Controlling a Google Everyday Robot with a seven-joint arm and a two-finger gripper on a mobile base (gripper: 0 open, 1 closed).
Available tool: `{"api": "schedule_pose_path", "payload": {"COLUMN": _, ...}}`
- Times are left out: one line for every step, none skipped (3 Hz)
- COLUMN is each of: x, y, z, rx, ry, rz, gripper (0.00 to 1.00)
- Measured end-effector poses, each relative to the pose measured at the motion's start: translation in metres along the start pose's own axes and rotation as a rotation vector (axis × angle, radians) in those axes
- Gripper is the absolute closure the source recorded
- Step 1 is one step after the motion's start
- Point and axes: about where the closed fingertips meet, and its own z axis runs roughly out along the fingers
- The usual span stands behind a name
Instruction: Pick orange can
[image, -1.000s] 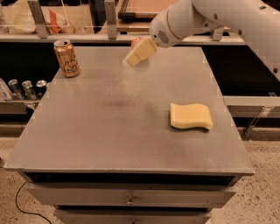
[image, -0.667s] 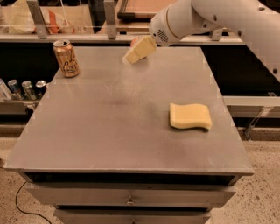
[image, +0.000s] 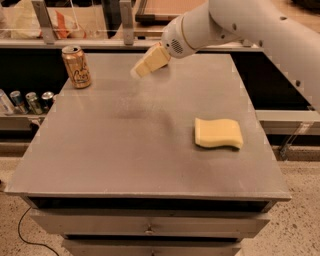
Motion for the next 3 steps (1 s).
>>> {"api": "schedule_pose_path", "payload": {"x": -0.013, "y": 0.016, "z": 0.045, "rx": -0.098, "ry": -0.089, "rz": 0.004, "gripper": 0.00}}
{"api": "schedule_pose_path", "payload": {"x": -0.032, "y": 0.029, "z": 0.084, "rx": -0.160, "ry": -0.171, "rz": -0.013, "gripper": 0.00}}
{"api": "schedule_pose_path", "payload": {"x": -0.053, "y": 0.042, "z": 0.114, "rx": -0.185, "ry": -0.225, "rz": -0.035, "gripper": 0.00}}
